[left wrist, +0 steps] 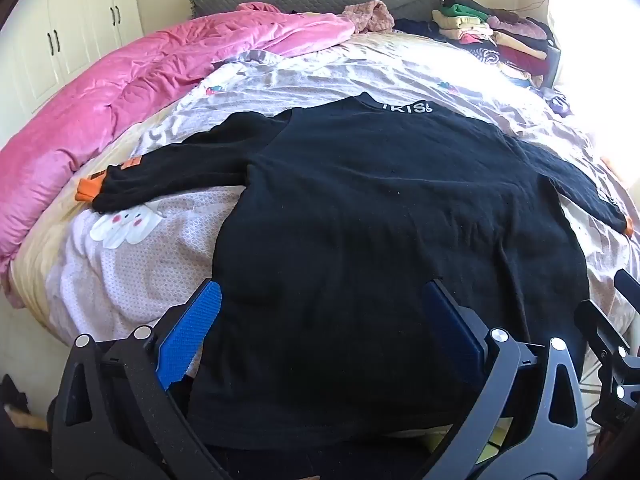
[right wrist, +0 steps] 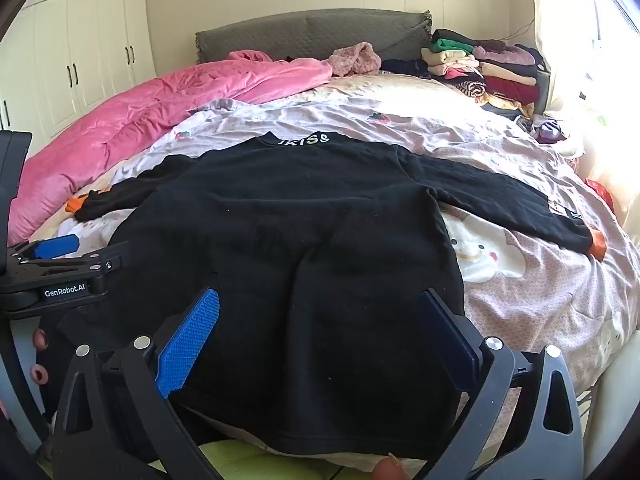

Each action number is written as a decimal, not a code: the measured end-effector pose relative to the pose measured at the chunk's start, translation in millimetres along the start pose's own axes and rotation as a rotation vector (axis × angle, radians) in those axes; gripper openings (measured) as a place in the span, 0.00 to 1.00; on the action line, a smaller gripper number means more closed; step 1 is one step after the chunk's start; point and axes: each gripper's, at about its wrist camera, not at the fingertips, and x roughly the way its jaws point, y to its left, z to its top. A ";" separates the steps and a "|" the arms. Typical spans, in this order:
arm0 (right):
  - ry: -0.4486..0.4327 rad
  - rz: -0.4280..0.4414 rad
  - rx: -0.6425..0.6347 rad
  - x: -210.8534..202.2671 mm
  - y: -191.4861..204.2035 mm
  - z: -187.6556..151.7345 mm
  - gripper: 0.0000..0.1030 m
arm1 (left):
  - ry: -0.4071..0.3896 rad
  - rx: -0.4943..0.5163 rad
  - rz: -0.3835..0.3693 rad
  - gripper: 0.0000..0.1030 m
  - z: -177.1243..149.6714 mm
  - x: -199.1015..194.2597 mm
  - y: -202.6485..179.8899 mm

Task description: Fold small clothes

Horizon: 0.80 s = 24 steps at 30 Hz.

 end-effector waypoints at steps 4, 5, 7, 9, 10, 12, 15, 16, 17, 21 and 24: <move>-0.004 -0.002 -0.002 -0.4 0.3 0.0 0.96 | -0.003 0.003 0.001 0.92 -0.8 -1.0 -0.7; -0.003 -0.003 -0.005 -0.2 0.6 0.0 0.96 | -0.001 0.002 0.001 0.92 -0.1 -1.9 2.7; -0.002 -0.005 -0.006 -0.2 0.7 -0.1 0.96 | 0.002 0.005 0.002 0.92 0.2 -3.0 -0.5; -0.002 -0.005 -0.005 -0.1 0.6 -0.1 0.96 | 0.002 0.004 0.000 0.92 0.3 -3.4 -0.3; -0.001 -0.006 -0.006 -0.1 0.9 0.2 0.96 | 0.002 0.005 -0.002 0.92 0.3 -3.4 -0.2; -0.002 -0.005 -0.006 -0.9 1.6 0.6 0.96 | 0.002 0.005 -0.001 0.92 -1.5 -4.5 -1.4; -0.002 -0.007 -0.007 -1.9 2.3 1.4 0.96 | 0.001 0.006 -0.002 0.92 -1.7 -5.0 -0.6; -0.001 -0.005 -0.008 -1.7 3.0 1.7 0.96 | 0.002 0.005 -0.004 0.92 -2.1 -5.9 -0.6; -0.001 -0.005 -0.008 -2.0 2.7 1.9 0.96 | 0.003 0.006 -0.004 0.92 -1.2 -4.9 -0.9; 0.000 -0.010 -0.007 0.0 0.1 -1.7 0.96 | 0.004 0.007 -0.004 0.92 -0.9 -2.2 -3.0; 0.002 -0.012 -0.007 -2.2 0.7 -2.1 0.96 | 0.002 0.008 -0.003 0.92 -1.1 -2.5 -3.0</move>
